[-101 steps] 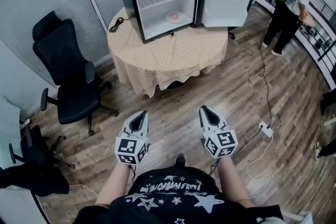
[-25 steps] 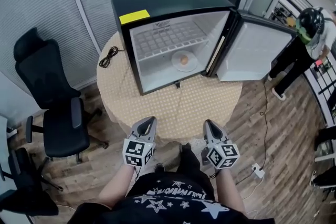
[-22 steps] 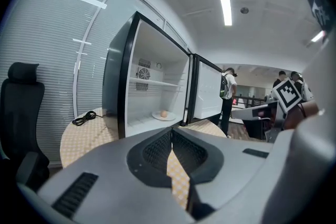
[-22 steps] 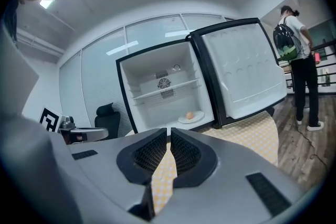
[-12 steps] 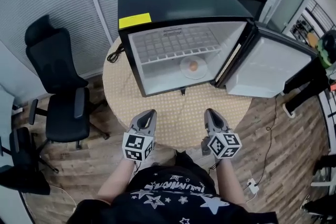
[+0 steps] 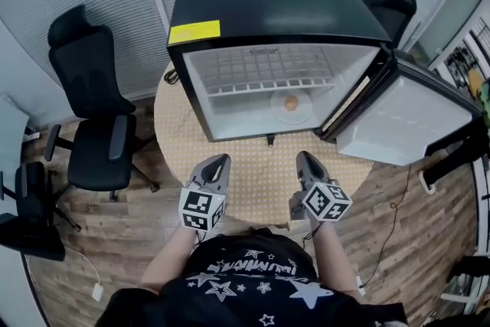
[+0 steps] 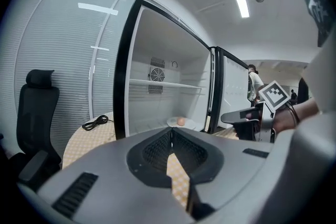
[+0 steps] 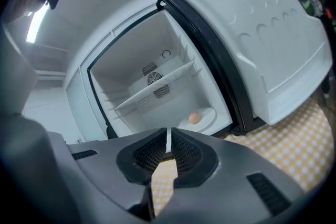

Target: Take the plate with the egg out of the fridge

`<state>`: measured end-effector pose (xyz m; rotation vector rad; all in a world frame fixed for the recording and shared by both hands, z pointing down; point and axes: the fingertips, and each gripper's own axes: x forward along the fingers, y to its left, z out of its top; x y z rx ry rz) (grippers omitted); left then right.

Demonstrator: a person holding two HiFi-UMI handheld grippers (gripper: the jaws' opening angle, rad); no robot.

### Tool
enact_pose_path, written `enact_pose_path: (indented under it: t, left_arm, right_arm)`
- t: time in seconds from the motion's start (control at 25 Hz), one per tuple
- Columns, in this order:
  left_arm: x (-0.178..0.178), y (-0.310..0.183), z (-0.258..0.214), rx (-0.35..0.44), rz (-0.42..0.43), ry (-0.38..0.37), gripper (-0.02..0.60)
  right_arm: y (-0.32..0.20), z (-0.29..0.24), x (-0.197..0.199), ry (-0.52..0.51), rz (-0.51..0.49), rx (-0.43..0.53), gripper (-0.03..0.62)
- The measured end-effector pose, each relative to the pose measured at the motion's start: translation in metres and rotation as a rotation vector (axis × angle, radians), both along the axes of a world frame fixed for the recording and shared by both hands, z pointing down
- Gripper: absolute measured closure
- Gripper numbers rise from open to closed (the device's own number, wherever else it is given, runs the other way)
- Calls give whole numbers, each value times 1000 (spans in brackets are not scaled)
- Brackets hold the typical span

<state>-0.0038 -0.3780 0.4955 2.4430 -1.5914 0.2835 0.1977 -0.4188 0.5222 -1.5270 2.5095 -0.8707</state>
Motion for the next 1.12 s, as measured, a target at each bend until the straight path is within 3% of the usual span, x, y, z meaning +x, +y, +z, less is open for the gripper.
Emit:
enact_pose_path:
  t: [0.24,0.36,0.44,0.84,1.12]
  left_arm:
    - [-11,-15,4,-6,-71,-9,572]
    - [-17,-22,6,-15,-101,-10,572]
    - [-19,-27,8,-23,-118,-10,572]
    - [-22,-44,22,-62,-155,-26,572]
    - [-17,-54,31,-84,-150,-35,572]
  right_arm:
    - [-38,11,-8,-213,-25,-76,551]
    - [-55,12,-14,-298,-44,-114,453]
    - [-67,14,-15,-366,-36,-147,434]
    - [-116,54,8,-689,141,-341,410]
    - [-133,77,19,-761,207,-414,410]
